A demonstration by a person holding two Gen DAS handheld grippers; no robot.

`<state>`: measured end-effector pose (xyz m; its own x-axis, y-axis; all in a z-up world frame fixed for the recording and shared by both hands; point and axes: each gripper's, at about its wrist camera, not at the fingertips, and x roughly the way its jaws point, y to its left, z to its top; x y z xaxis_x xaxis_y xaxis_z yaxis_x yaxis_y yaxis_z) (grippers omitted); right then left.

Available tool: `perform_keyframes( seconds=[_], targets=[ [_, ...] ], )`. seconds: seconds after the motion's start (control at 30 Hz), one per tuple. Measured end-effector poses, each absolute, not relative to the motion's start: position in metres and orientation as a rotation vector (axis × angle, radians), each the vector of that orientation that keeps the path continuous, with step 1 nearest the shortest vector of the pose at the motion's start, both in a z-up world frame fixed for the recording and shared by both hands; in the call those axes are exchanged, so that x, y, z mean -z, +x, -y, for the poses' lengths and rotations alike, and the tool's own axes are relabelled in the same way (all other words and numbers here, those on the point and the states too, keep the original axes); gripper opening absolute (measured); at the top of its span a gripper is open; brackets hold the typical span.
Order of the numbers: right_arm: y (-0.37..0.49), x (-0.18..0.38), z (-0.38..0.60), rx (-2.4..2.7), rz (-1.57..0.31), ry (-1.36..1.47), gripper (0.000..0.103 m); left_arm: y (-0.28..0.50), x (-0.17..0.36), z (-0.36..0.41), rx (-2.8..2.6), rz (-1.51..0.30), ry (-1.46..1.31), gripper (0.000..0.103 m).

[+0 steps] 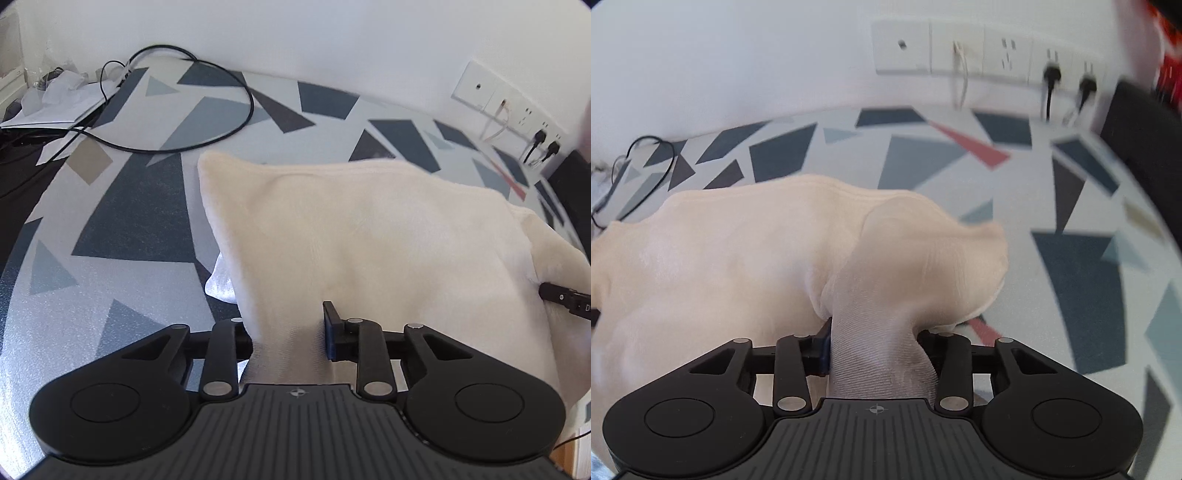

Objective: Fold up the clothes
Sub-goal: 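Close both grippers on the cream jacket bundle edge, then lift the bundle with both grippers and carry it toward the mustard chair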

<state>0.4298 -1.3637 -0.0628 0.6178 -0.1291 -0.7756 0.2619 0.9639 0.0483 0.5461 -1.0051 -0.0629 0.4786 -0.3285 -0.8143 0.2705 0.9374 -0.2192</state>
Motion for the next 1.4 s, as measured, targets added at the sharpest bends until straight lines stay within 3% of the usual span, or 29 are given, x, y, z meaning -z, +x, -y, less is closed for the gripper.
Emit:
perform_keyframes(
  seconds=[0.37, 0.57, 1.0, 1.4],
  targets=[
    [0.39, -0.007, 1.315, 0.214, -0.721, 0.105, 0.031, 0.508, 0.007, 0.961, 0.4, -0.843, -0.209, 0.027],
    [0.374, -0.031, 1.287, 0.112, -0.658, 0.05, 0.03, 0.447, -0.019, 0.937, 0.296, -0.773, -0.195, 0.027],
    [0.319, -0.03, 1.218, -0.351, -0.588, -0.002, 0.03, 0.235, -0.029, 0.86, -0.168, -0.735, -0.383, 0.027],
    [0.232, -0.049, 1.041, -0.665, -0.641, -0.145, 0.03, 0.057, -0.035, 0.737, -0.466, -0.674, -0.54, 0.027]
  ],
)
